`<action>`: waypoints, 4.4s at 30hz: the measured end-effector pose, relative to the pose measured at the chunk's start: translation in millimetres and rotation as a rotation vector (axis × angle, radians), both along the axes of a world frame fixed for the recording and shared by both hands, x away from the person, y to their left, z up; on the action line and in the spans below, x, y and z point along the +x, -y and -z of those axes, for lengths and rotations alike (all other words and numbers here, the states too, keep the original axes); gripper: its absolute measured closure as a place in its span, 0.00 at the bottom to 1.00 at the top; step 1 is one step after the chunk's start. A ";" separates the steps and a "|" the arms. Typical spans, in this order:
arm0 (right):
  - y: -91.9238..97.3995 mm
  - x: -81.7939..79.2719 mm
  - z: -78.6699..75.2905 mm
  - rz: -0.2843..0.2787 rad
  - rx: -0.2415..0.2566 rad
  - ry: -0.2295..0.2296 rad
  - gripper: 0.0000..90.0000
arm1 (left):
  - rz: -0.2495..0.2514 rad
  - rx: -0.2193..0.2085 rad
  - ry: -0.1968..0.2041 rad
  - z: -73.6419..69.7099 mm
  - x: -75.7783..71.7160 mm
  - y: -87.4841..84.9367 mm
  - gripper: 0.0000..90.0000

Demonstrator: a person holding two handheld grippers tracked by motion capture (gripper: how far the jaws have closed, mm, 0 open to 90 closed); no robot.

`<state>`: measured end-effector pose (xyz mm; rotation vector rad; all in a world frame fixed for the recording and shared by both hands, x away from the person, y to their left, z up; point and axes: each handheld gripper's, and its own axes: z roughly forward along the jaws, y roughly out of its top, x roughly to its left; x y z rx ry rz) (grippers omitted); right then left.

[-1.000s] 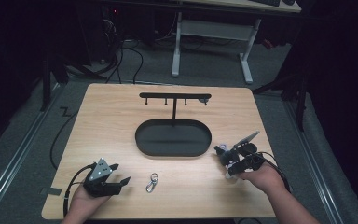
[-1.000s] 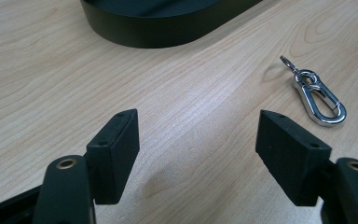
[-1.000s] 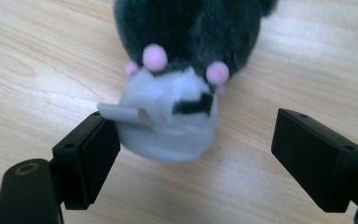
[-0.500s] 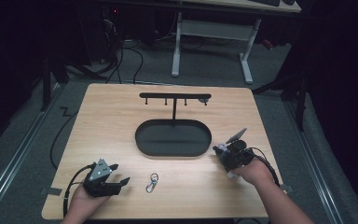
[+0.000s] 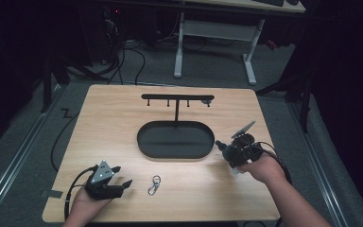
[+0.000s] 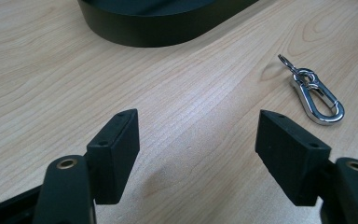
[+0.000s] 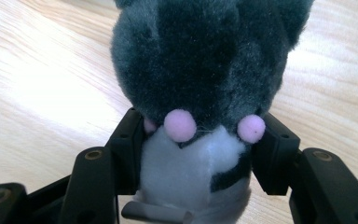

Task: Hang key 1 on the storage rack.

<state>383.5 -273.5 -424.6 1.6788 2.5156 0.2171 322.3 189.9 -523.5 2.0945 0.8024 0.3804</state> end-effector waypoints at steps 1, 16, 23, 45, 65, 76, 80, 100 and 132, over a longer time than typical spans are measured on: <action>-0.9 0.7 -3.4 -0.003 0.006 0.003 0.50 | 0.000 0.000 0.000 0.0 0.1 0.0 0.34; -23.6 18.1 -41.7 -0.055 0.018 0.044 0.50 | 0.000 -0.003 0.001 -0.5 -0.2 -1.3 0.34; -34.5 26.0 -51.4 -0.073 0.012 0.048 0.50 | -0.001 -0.004 0.003 -0.7 -0.3 -1.7 0.34; -50.7 46.4 -89.5 -0.093 0.013 0.069 0.50 | 0.000 -0.007 0.002 -1.3 0.4 -2.5 0.34; -51.9 59.2 -115.4 -0.068 -0.001 0.111 0.50 | -0.003 -0.012 0.004 -1.3 0.6 -3.2 0.34; -47.5 66.8 -117.3 -0.039 0.003 0.133 0.50 | -0.003 -0.009 0.003 -1.3 0.7 -3.9 0.34; -44.6 68.6 -112.5 -0.027 0.003 0.129 0.50 | -0.002 -0.009 0.002 -1.2 0.8 -3.9 0.35; -48.7 82.9 -53.0 -0.035 -0.002 0.072 0.50 | 0.001 -0.001 -0.004 0.2 0.5 -2.6 0.35; -29.6 42.2 -16.1 -0.022 0.099 0.212 0.29 | 0.050 0.000 -0.012 -0.6 -4.5 8.0 0.34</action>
